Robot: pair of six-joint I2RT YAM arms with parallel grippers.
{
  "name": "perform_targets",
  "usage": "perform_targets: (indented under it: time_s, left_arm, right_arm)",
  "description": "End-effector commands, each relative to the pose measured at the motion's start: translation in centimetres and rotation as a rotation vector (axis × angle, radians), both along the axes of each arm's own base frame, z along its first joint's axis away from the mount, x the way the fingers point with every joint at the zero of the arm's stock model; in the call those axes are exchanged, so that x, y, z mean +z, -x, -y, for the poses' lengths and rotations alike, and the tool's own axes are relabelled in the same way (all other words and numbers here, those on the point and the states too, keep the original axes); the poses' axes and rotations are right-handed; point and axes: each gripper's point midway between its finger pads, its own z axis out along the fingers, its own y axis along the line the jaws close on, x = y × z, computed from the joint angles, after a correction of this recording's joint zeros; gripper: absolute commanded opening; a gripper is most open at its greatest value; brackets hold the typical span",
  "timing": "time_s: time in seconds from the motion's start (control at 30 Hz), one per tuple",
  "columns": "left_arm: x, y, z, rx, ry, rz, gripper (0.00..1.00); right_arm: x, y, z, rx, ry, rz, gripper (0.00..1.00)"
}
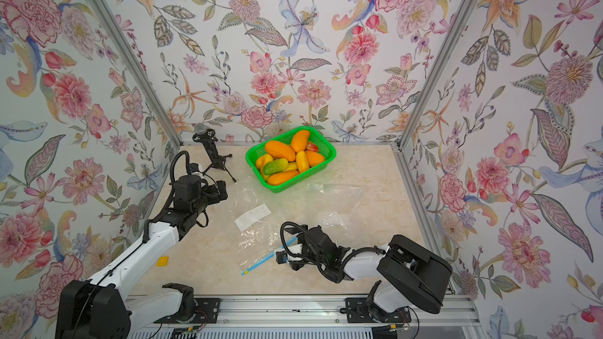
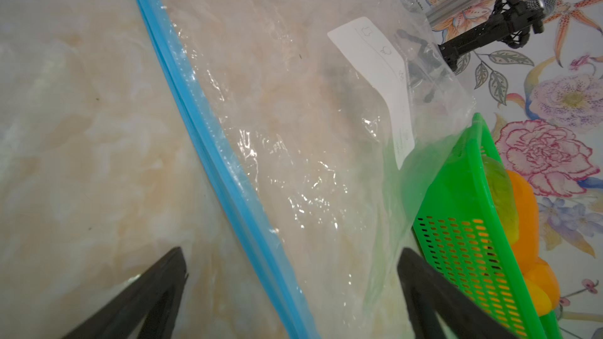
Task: Place the mango in a zip-top bag and seal the zipper
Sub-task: Pick up the zipper food storage bag at the center of the board.
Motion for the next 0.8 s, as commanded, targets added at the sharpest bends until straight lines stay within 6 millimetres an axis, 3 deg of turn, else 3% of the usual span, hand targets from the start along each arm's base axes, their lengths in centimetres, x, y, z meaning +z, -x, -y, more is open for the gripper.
perform_targets:
  time_s: [0.0,0.27,0.53,0.77]
  left_arm:
    - [-0.7,-0.3,1.0,-0.026,0.046,0.002,0.99]
    - [-2.8,0.0,1.1,-0.029,0.043,-0.032,0.99]
    - [-4.0,0.1,1.0,-0.032,0.028,-0.064,0.99]
    - [-4.8,0.2,0.9,-0.030,0.018,-0.081,0.99]
  right_arm:
    - [1.5,-1.9,-1.0,-0.022,-0.006,0.122,1.00]
    - [1.1,-2.6,-1.9,-0.033,-0.004,0.115,1.00]
    - [1.3,-3.0,-2.9,-0.016,-0.026,0.060,0.91]
    - [0.9,-3.9,-2.5,-0.034,-0.006,0.024,0.90]
